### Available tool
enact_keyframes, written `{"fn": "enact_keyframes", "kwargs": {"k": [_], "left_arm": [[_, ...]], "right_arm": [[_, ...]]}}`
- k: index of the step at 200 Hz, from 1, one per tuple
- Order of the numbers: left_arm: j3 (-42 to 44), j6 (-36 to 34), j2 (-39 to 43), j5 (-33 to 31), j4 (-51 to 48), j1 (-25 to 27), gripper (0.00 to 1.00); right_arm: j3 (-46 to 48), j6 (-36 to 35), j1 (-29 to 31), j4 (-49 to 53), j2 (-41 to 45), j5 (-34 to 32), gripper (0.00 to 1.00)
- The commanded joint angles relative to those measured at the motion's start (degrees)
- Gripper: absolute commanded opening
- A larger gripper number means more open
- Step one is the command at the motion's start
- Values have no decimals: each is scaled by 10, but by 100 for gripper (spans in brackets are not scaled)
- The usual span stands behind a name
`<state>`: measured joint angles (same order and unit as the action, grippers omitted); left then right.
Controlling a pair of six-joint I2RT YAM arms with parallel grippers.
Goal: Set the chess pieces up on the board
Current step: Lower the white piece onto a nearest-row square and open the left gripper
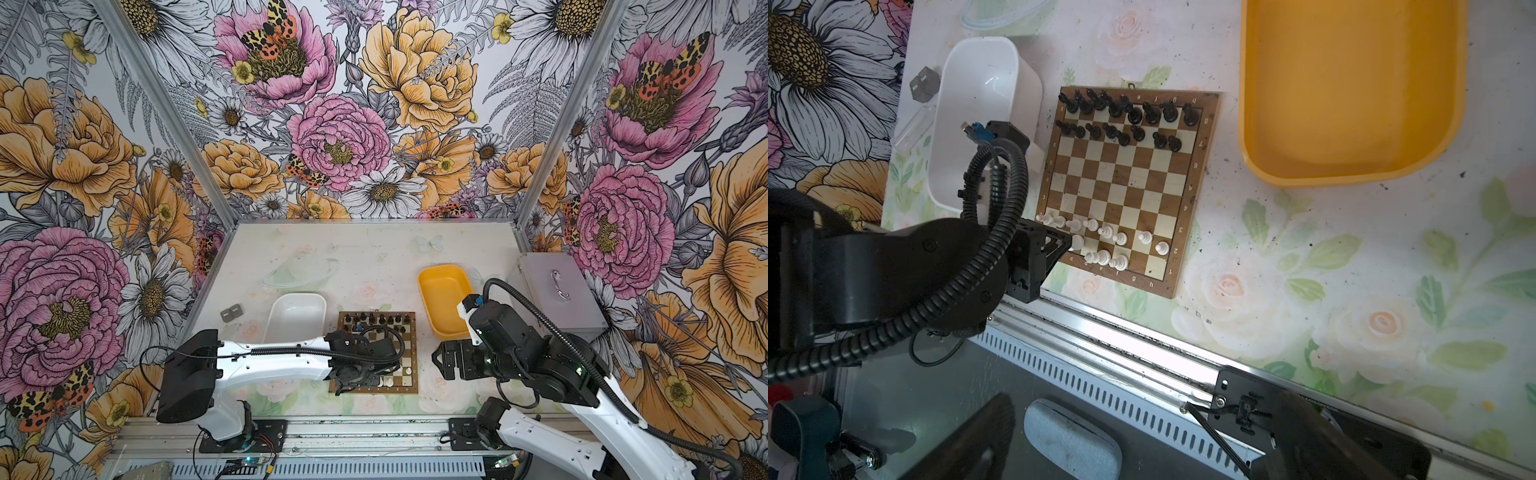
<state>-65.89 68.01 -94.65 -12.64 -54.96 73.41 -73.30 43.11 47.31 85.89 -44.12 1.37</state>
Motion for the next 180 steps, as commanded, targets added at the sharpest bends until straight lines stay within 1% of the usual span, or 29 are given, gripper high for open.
{"fn": "enact_keyframes", "kwargs": {"k": [1, 180], "left_arm": [[-5, -17, -17, 23, 11, -2, 17], [-26, -42, -32, 29, 10, -10, 17]], "right_arm": [[-14, 10, 3, -15, -3, -15, 100], [-11, 10, 3, -16, -7, -20, 100]]}}
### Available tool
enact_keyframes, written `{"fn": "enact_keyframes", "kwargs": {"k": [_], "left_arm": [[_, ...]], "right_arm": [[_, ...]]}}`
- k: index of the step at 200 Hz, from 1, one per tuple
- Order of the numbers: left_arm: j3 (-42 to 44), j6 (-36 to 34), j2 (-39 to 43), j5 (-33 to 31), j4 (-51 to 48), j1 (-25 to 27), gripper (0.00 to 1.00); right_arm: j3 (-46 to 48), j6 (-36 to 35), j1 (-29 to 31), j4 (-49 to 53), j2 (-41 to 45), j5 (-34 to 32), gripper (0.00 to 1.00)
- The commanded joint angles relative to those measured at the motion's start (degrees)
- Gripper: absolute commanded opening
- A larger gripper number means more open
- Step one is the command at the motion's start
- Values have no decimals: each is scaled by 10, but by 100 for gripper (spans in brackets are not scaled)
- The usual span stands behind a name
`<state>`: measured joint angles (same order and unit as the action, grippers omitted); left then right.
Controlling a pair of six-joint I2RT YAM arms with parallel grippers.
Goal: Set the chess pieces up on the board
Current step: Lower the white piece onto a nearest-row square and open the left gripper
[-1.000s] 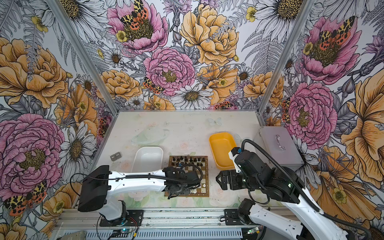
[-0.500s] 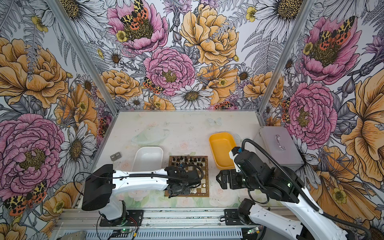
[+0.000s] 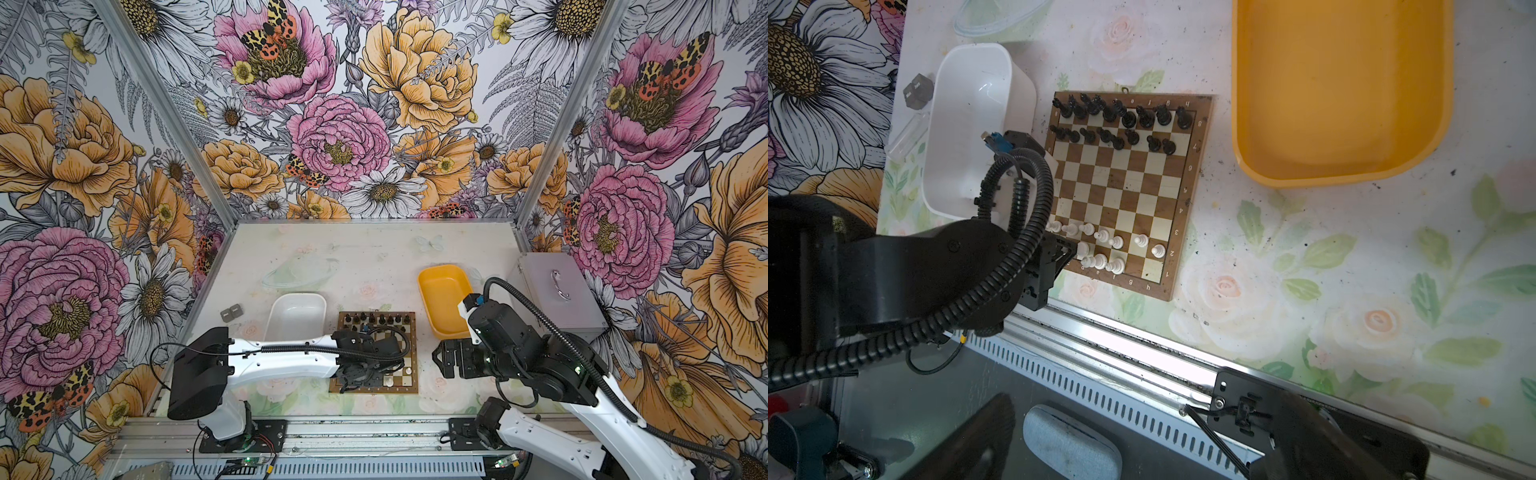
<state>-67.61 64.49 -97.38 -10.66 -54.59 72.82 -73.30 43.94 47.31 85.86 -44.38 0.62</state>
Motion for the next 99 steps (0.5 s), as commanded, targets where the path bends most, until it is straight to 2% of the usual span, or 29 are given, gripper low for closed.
{"fn": "enact_keyframes", "kwargs": {"k": [1, 83, 99], "left_arm": [[-8, -7, -5, 9, 6, -5, 17], [-7, -10, -5, 12, 5, -5, 20], [-8, -11, -5, 12, 5, -5, 24]], "right_arm": [[-11, 2, 2, -16, -4, -12, 100], [-16, -1, 3, -14, -4, -11, 100], [-16, 0, 3, -13, -4, -10, 100]]}}
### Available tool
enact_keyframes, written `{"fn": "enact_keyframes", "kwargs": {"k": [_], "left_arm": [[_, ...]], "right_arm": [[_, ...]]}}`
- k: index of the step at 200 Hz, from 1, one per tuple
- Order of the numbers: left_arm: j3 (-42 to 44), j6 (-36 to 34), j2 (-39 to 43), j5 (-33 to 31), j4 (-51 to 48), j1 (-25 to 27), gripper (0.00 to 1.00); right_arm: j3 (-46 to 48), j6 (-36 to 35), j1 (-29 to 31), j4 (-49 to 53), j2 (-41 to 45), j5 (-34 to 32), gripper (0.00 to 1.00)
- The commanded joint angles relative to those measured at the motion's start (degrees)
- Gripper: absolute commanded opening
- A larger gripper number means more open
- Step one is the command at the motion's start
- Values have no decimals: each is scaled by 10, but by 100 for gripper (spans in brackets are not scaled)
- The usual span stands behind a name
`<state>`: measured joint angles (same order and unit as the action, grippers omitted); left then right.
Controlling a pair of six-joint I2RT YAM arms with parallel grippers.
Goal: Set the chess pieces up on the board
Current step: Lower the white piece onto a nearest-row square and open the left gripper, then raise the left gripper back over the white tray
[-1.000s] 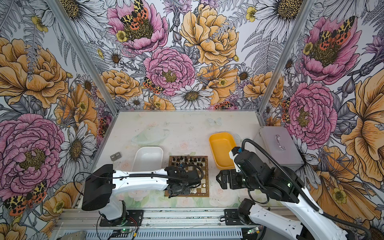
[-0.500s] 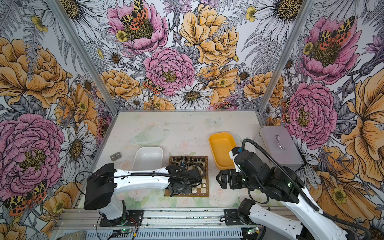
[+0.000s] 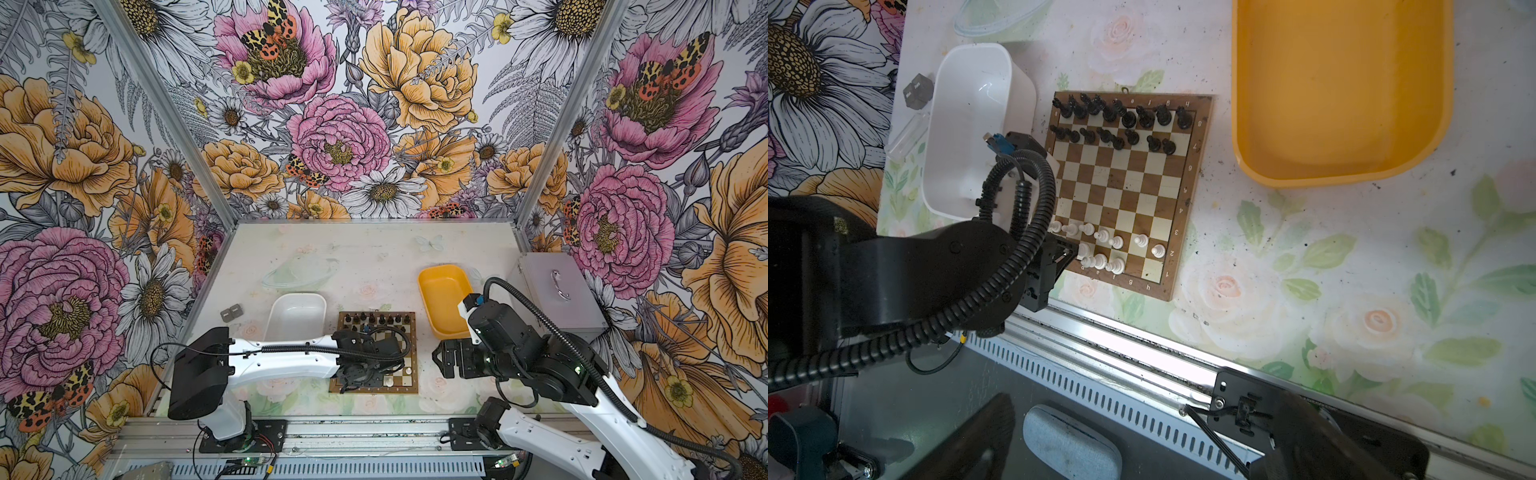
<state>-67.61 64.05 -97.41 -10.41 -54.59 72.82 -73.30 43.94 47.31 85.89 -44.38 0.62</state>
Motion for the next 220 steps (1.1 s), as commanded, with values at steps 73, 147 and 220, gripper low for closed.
{"fn": "enact_keyframes", "kwargs": {"k": [73, 147, 220], "left_arm": [[-4, -2, 25, -4, 1, -13, 27], [-43, -4, 105, -58, -75, -49, 29], [145, 9, 364, -71, -144, -223, 38]], "right_arm": [[-15, -5, 3, -13, -9, -10, 99], [-35, -22, 3, -18, -38, -18, 100], [-41, -39, 20, -100, -116, -3, 100]]}}
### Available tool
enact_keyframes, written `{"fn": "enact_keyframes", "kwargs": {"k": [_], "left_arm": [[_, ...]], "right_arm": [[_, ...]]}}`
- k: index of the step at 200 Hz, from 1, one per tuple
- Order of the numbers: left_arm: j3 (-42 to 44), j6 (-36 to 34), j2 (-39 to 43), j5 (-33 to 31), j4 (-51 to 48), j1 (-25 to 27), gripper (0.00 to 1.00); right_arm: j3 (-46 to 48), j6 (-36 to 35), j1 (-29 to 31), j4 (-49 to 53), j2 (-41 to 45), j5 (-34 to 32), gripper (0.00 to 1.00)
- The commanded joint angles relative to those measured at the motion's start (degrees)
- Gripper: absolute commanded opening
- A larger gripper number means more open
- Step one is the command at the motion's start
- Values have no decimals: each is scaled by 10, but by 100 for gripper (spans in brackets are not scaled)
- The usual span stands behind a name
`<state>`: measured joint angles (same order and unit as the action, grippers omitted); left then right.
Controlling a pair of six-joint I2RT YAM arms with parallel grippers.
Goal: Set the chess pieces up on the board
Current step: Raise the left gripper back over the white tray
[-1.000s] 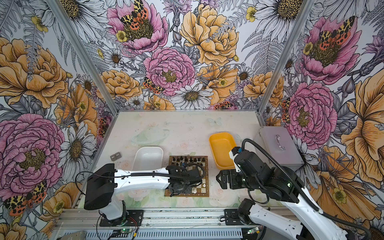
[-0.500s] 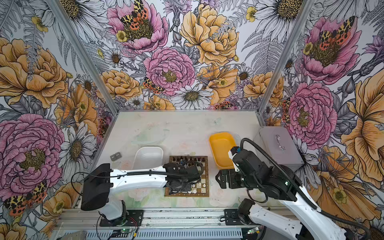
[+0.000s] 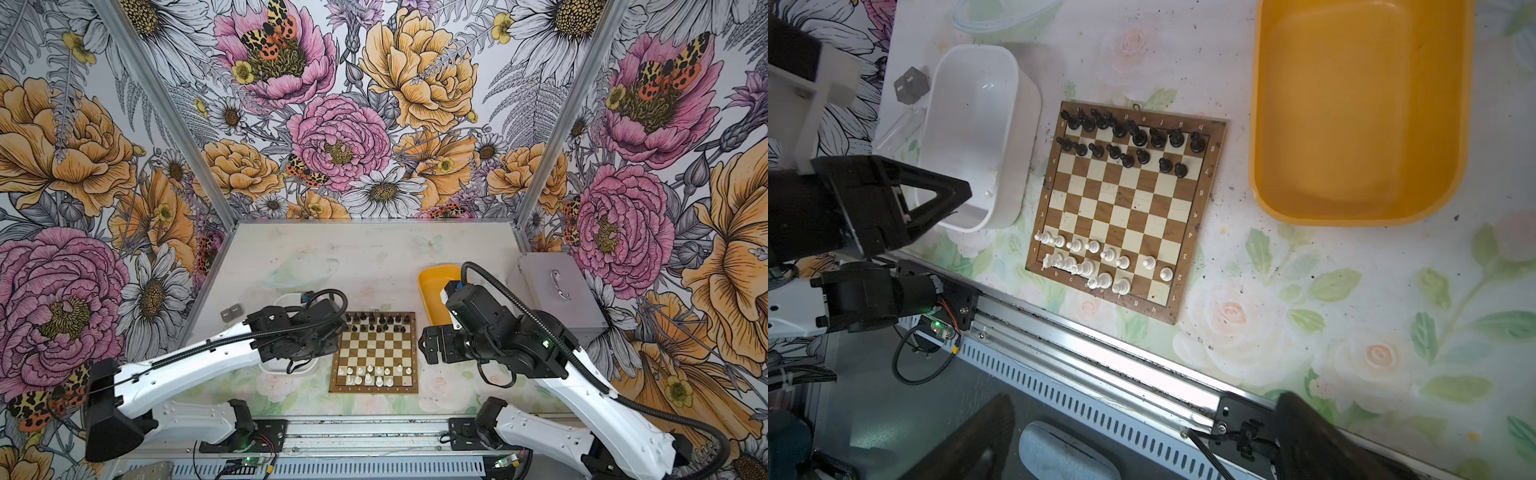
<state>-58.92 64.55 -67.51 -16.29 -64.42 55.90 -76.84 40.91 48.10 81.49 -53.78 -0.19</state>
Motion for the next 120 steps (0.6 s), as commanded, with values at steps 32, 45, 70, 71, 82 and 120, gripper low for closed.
{"fn": "enact_keyframes", "kwargs": {"k": [32, 45, 70, 71, 82, 120], "left_arm": [[107, -27, 122, 12, -50, -155, 39], [112, -42, 118, 11, -49, -178, 39], [114, -70, 87, 24, -35, -212, 40], [114, -71, 87, 24, -35, -214, 40], [115, -80, 74, 31, -21, -222, 40], [115, -93, 41, 63, 27, -250, 41]], "right_arm": [[-20, -14, 28, -82, -66, 0, 100], [-29, -18, 32, -85, -85, -3, 100], [-40, -24, 33, -95, -110, -5, 100], [-41, -24, 34, -95, -111, -5, 100], [-44, -24, 34, -100, -118, -6, 100], [-44, -24, 34, -112, -132, -8, 100]]}}
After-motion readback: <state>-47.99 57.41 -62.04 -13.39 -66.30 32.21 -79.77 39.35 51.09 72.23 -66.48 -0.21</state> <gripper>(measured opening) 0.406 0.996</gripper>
